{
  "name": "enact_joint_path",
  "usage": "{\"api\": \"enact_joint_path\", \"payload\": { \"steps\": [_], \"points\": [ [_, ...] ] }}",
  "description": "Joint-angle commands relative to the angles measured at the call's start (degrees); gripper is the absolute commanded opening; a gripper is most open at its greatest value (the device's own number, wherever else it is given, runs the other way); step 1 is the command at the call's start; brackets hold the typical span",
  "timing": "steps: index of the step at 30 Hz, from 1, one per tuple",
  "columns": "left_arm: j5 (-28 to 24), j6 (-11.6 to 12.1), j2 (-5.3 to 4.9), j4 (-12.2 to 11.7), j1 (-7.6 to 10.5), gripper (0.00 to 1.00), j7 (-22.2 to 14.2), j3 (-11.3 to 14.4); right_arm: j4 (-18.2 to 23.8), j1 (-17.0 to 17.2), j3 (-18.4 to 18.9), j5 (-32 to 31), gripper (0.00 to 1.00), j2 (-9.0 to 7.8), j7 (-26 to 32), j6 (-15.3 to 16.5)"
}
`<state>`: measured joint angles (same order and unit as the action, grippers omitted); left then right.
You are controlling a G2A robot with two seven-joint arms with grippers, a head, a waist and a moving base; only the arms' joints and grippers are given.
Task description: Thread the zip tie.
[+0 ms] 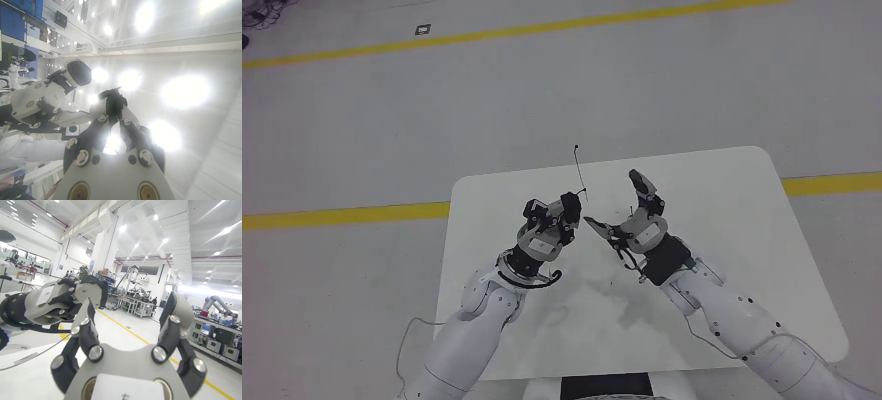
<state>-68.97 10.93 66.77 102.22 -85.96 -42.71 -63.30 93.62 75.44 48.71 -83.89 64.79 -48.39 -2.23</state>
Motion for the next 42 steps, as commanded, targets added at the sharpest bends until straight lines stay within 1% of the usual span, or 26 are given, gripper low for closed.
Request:
{"api": "enact_joint_path", "payload": {
  "steps": [1,5,7,16,18,22,26,30,37,42],
  "points": [
    [0.00,0.00,0.00,0.00,0.00,0.00,0.00,0.00,-0.41,-0.27,-0.26,0.19,0.50,0.34,-0.13,0.15],
    [0.00,0.00,0.00,0.00,0.00,0.00,0.00,0.00,-1.53,-0.95,-1.00,-0.07,0.48,1.11,-0.27,-0.28],
    [0.00,0.00,0.00,0.00,0.00,0.00,0.00,0.00,-2.07,-1.23,-1.34,-0.01,0.45,1.48,-0.30,-0.44],
    [0.00,0.00,0.00,0.00,0.00,0.00,0.00,0.00,-4.34,-2.61,-2.66,0.27,0.42,3.18,-0.45,-0.33],
    [0.00,0.00,0.00,0.00,0.00,0.00,0.00,0.00,-4.72,-2.96,-2.79,0.31,0.37,3.55,-0.45,-0.45],
    [0.00,0.00,0.00,0.00,0.00,0.00,0.00,0.00,-5.16,-3.45,-3.04,0.25,0.35,4.20,-0.57,-0.58],
    [0.00,0.00,0.00,0.00,0.00,0.00,0.00,0.00,-5.50,-3.61,-3.09,-0.04,0.32,4.72,-0.63,-0.57],
    [0.00,0.00,0.00,0.00,0.00,0.00,0.00,0.00,-5.79,-3.65,-2.98,-0.41,0.32,5.14,-0.68,-0.31],
    [0.00,0.00,0.00,0.00,0.00,0.00,0.00,0.00,-5.97,-3.52,-2.43,-1.41,0.25,5.75,-0.69,-0.38],
    [0.00,0.00,0.00,0.00,0.00,0.00,0.00,0.00,-6.01,-2.95,-1.80,-1.88,0.24,6.06,-0.82,-0.26]
  ]
}}
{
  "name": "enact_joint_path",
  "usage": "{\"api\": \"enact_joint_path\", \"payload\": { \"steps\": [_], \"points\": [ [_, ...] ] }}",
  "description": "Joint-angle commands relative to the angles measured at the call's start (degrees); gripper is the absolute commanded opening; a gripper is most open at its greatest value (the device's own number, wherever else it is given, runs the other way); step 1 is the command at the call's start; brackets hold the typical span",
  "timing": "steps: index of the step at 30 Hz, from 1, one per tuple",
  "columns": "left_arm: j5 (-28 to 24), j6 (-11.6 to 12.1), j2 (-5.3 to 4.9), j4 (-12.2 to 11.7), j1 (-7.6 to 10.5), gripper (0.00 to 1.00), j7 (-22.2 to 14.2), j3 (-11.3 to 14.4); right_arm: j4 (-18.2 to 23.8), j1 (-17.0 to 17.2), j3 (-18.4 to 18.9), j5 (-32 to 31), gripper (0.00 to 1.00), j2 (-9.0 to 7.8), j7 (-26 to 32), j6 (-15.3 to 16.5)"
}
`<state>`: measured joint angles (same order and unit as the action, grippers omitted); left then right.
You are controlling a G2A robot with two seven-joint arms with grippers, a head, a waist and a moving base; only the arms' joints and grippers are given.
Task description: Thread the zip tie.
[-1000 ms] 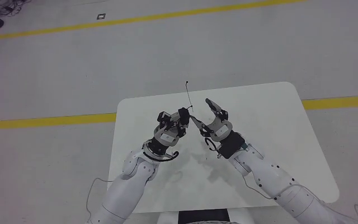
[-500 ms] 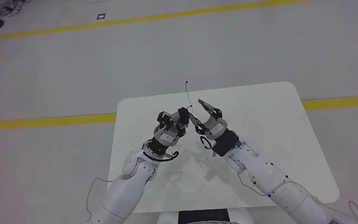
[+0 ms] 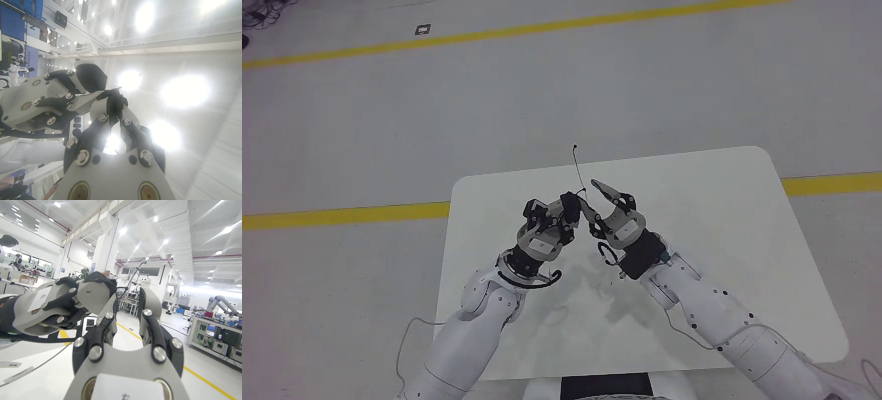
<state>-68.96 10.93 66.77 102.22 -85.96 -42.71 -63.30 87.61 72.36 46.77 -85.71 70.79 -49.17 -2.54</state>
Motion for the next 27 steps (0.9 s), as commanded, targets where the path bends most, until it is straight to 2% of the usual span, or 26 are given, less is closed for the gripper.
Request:
{"api": "enact_joint_path", "payload": {
  "steps": [1,27],
  "points": [
    [0.00,0.00,0.00,0.00,0.00,0.00,0.00,0.00,0.02,0.22,0.24,-0.12,0.24,0.11,-0.04,0.09],
    [0.00,0.00,0.00,0.00,0.00,0.00,0.00,0.00,0.11,0.87,2.10,-2.65,0.17,1.74,0.57,1.43]
  ]
}}
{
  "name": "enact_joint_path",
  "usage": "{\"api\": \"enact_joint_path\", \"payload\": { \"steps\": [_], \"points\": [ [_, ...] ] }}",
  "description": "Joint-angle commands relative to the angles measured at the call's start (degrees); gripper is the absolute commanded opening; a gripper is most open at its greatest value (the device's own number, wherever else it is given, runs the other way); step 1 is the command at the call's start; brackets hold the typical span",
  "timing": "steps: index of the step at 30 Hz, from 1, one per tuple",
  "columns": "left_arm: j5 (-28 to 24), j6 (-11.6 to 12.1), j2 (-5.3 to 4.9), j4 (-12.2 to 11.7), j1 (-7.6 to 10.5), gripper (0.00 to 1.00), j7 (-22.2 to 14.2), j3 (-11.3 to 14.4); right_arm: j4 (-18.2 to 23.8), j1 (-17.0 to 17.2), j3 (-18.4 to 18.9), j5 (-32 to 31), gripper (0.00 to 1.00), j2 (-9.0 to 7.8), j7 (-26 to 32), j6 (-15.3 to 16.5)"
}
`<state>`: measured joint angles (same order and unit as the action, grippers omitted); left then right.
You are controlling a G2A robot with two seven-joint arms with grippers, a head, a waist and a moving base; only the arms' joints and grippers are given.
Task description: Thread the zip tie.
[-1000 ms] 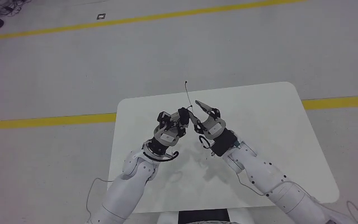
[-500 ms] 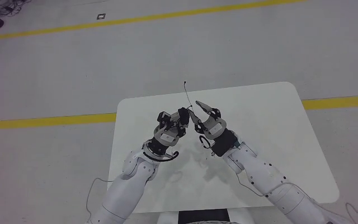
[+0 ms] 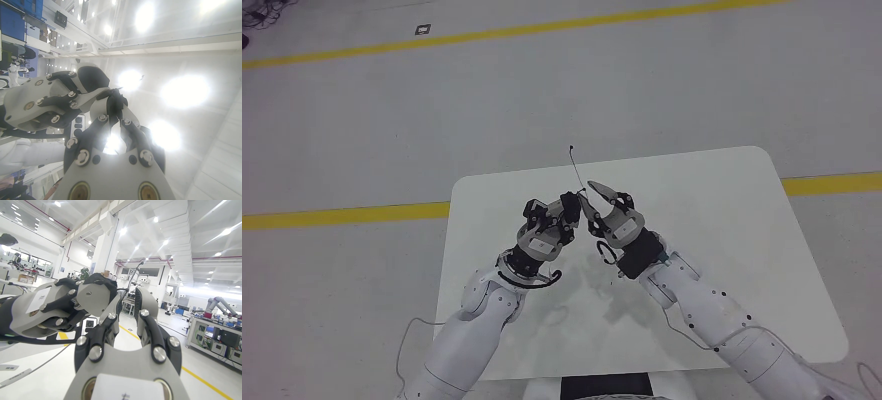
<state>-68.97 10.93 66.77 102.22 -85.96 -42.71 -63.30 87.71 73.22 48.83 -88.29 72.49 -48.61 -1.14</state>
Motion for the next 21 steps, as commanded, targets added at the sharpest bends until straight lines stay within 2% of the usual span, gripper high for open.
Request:
{"api": "enact_joint_path", "payload": {
  "steps": [1,4,6,8,10,21],
  "points": [
    [0.00,0.00,0.00,0.00,0.00,0.00,0.00,0.00,0.00,0.04,0.11,-0.17,0.17,0.11,0.02,0.09],
    [0.00,0.00,0.00,0.00,0.00,0.00,0.00,0.00,-0.02,0.11,0.27,-0.45,0.15,0.28,0.03,0.22],
    [0.00,0.00,0.00,0.00,0.00,0.00,0.00,0.00,-0.02,0.18,0.39,-0.54,0.08,0.37,0.02,0.33],
    [0.00,0.00,0.00,0.00,0.00,0.00,0.00,0.00,-0.02,0.26,0.52,-0.64,0.07,0.48,0.07,0.48],
    [0.00,0.00,0.00,0.00,0.00,0.00,0.00,0.00,-0.02,0.34,0.63,-0.74,0.00,0.56,0.10,0.62],
    [0.00,0.00,0.00,0.00,0.00,0.00,0.00,0.00,-0.40,0.75,1.11,-1.67,0.00,0.64,-0.10,1.13]
  ]
}}
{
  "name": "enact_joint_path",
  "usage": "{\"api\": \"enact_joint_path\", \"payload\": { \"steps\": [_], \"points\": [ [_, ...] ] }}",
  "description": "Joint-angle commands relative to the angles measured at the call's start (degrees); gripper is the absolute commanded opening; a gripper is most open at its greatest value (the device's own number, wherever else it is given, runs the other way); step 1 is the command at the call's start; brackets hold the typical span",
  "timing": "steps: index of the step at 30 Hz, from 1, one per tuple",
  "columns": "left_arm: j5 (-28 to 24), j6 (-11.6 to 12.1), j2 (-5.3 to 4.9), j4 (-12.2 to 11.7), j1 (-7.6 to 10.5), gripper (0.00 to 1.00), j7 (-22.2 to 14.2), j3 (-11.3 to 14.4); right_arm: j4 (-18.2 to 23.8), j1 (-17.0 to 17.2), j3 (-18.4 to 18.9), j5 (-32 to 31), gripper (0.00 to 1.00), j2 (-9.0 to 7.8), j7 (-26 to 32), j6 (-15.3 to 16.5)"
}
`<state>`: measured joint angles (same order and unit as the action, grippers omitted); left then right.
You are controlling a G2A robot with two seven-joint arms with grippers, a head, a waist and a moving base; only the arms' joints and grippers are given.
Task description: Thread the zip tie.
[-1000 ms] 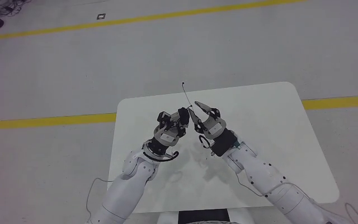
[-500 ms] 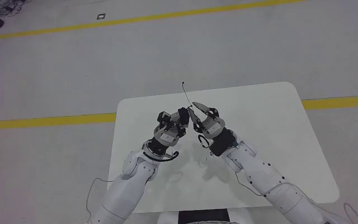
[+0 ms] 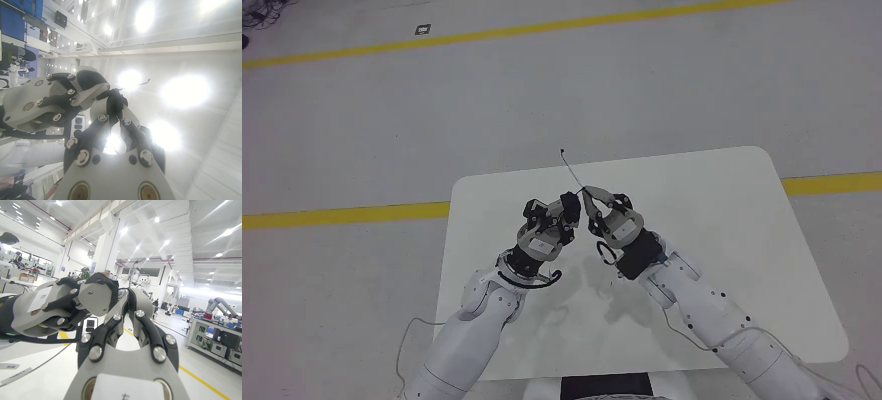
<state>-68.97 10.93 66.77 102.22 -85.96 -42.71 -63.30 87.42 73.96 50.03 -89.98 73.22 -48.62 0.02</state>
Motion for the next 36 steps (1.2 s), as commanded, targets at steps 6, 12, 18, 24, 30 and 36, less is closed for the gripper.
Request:
{"api": "enact_joint_path", "payload": {
  "steps": [6,12,18,24,30,36],
  "points": [
    [0.00,0.00,0.00,0.00,0.00,0.00,0.00,0.00,-1.10,0.11,-0.79,0.02,0.00,-0.87,-0.59,-0.21],
    [0.00,0.00,0.00,0.00,0.00,0.00,0.00,0.00,-1.42,-0.24,-1.93,0.02,0.00,-2.01,-1.34,-0.88],
    [0.00,0.00,0.00,0.00,0.00,0.00,0.00,0.00,-1.95,-1.04,-3.46,0.02,0.00,-3.57,-1.06,-2.00],
    [0.00,0.00,0.00,0.00,0.00,0.00,0.00,0.00,-2.20,-1.49,-4.90,0.02,0.00,-5.29,-0.63,-3.29],
    [0.00,0.00,0.00,0.00,0.00,0.00,0.00,0.00,-2.59,-1.69,-6.33,0.02,0.00,-7.03,0.08,-4.13],
    [0.00,0.00,0.00,0.00,0.00,0.00,0.00,0.00,-2.85,-2.37,-7.97,0.02,0.00,-9.00,0.64,-5.55]
  ]
}}
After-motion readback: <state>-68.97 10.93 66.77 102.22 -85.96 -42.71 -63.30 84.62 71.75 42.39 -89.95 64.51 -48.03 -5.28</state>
